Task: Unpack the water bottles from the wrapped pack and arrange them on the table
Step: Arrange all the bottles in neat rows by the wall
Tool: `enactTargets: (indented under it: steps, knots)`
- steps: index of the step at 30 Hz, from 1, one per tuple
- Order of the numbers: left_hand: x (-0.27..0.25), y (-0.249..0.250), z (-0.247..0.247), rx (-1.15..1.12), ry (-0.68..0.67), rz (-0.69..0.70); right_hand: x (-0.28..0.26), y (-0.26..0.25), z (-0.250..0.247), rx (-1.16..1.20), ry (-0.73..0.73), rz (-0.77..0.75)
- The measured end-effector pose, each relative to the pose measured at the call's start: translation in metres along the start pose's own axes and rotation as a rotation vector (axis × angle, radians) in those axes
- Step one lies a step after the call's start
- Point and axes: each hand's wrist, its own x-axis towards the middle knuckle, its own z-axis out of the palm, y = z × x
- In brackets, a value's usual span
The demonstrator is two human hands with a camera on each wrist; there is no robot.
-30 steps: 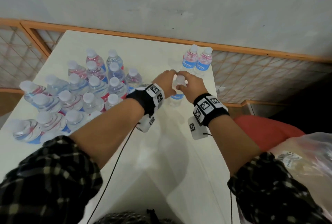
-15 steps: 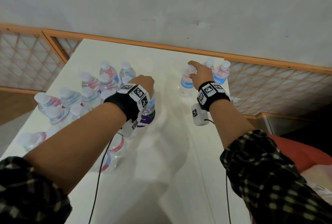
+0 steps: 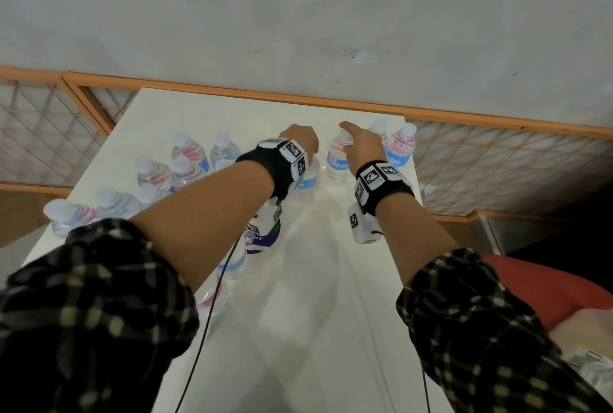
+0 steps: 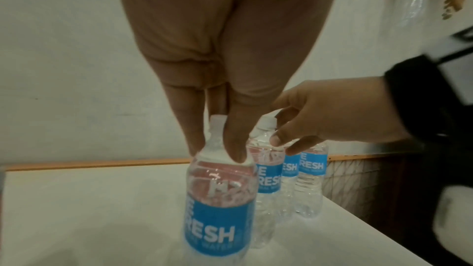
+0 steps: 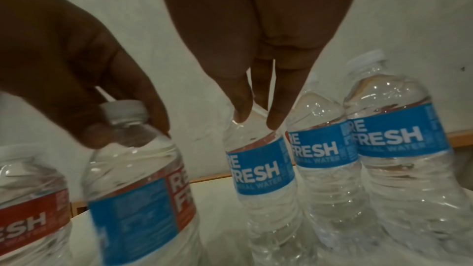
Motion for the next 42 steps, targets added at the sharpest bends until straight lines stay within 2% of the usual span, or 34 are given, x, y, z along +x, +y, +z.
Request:
enactTargets:
  steps: [8,13,16,19,22,25,30,40,42]
  knots:
    - [0.029,0.003,-0.008,-0.111,0.134,0.002,0.006,0.006,0.008,0.02,0.044,-0.007]
    - [0.035,0.008,0.0,-0.244,0.218,-0.036,0.006,0.007,0.008,0.11,0.054,0.016]
    - [0.034,0.004,0.02,-0.454,0.3,-0.11,-0.013,0.014,0.02,0.382,0.217,0.104]
    - [0.027,0.001,0.054,-0.681,0.399,-0.13,-0.037,0.026,0.046,0.667,0.298,0.323]
    - [0.023,0.001,0.085,-0.796,0.342,-0.179,-0.053,0.035,0.073,0.817,0.204,0.45]
    - [0.024,-0.003,0.102,-0.826,0.254,-0.217,-0.059,0.039,0.089,0.838,0.06,0.422]
    - [0.034,-0.003,0.096,-0.809,0.309,-0.274,-0.055,0.038,0.104,0.775,-0.069,0.362]
    - [0.052,-0.011,0.088,-0.818,0.315,-0.263,-0.045,0.037,0.116,0.738,-0.079,0.261]
    - [0.053,-0.012,0.085,-0.811,0.307,-0.256,-0.045,0.034,0.107,0.745,0.006,0.282]
